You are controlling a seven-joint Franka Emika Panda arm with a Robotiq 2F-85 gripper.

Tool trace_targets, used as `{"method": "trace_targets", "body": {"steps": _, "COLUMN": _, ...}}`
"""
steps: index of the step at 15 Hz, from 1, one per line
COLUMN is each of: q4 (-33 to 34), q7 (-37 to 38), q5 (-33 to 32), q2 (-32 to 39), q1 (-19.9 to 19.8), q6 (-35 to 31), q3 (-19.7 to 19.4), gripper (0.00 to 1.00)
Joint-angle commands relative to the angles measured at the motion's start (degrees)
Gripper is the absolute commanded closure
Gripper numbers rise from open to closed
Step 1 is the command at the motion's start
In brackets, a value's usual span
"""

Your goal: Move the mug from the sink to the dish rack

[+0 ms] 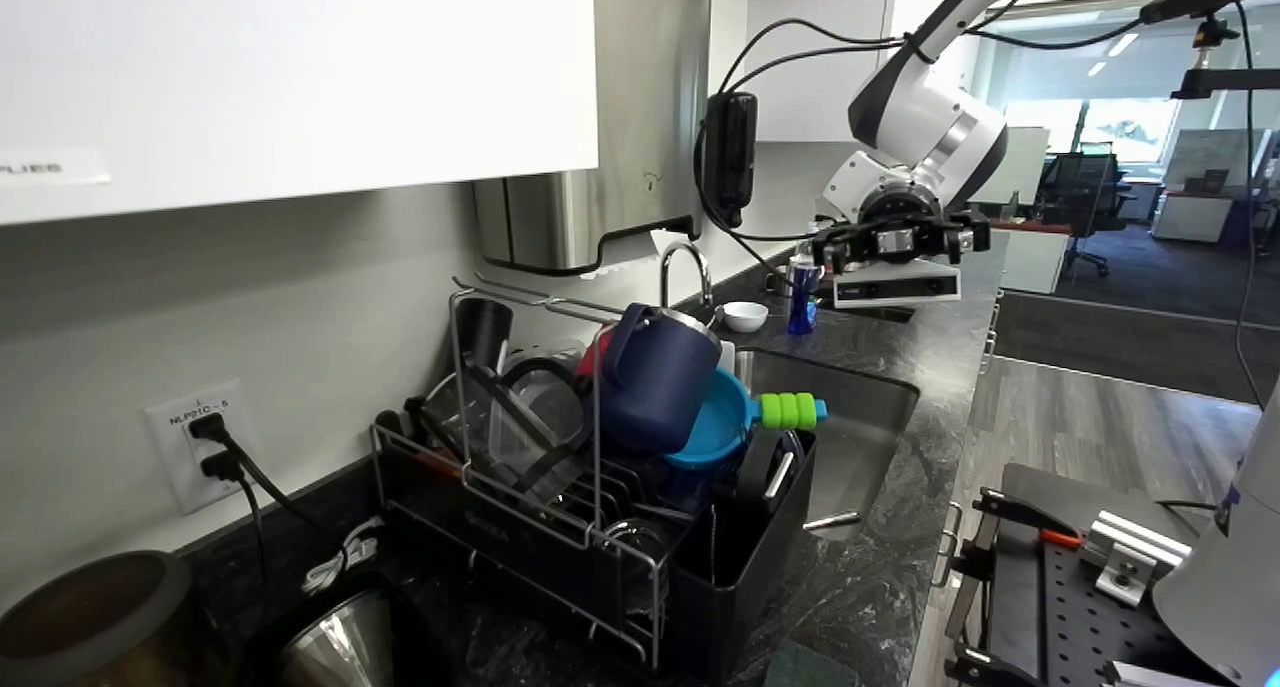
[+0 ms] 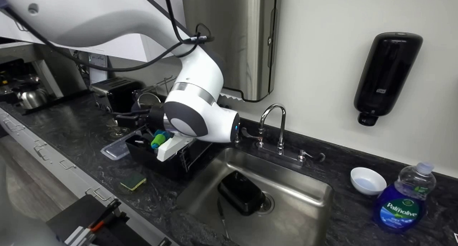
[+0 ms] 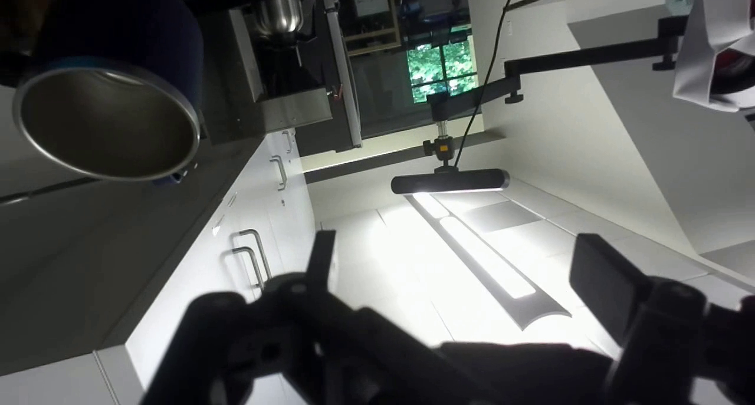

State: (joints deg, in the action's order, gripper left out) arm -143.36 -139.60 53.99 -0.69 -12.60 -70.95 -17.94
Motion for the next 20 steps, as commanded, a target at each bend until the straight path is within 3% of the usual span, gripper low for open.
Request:
{"method": "trace_targets", "body": {"steps": 1, "q4": 4.65, "q7": -6.18, "q5": -3.03, "q2": 4.54, "q1": -0.62, "q6": 1.11, "q3": 1.58, "gripper": 0.00}}
{"method": "trace_targets", "body": {"steps": 3, "q4": 5.61, "q7": -8.57, "q5": -2.25, "q2": 5.48, "q1": -0.76, "q6": 0.13, "q3": 1.88, "gripper": 0.00}}
{"method": "trace_targets", "body": {"steps": 17, "q4": 5.25, "q7": -6.09, "q5": -0.99, "q2": 5.12, "q1": -0.89, "q6": -0.30, "q3": 1.90, "gripper": 0.00}}
{"method": "trace_targets", "body": {"steps": 20, "q4": 6.67, "q7": -9.60, "q5": -6.31, "q2": 3.90, "q1": -0.31, "q6": -3.03, "q3": 2.29, "gripper": 0.00}}
